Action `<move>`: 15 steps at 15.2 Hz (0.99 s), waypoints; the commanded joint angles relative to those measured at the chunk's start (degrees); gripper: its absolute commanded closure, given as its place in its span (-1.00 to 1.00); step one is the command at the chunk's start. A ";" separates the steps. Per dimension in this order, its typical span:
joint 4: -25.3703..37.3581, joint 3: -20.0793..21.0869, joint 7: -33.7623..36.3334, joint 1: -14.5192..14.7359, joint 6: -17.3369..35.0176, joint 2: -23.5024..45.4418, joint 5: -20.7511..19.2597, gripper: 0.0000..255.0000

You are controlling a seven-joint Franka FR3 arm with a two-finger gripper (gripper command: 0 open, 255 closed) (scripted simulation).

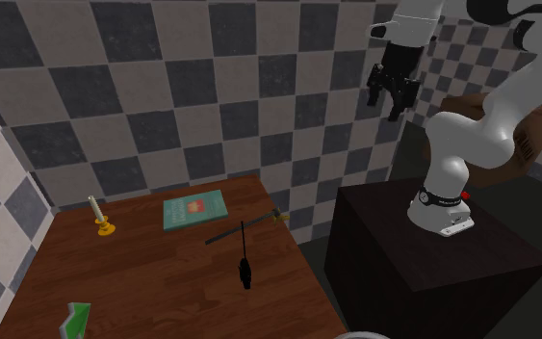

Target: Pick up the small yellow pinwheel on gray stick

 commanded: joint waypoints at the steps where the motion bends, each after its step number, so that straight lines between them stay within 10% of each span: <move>1: 0.00 0.00 0.00 0.00 0.00 0.00 0.00 -1.00; 15: 6.01 -4.91 -7.99 -1.08 17.32 29.14 -1.49 -1.00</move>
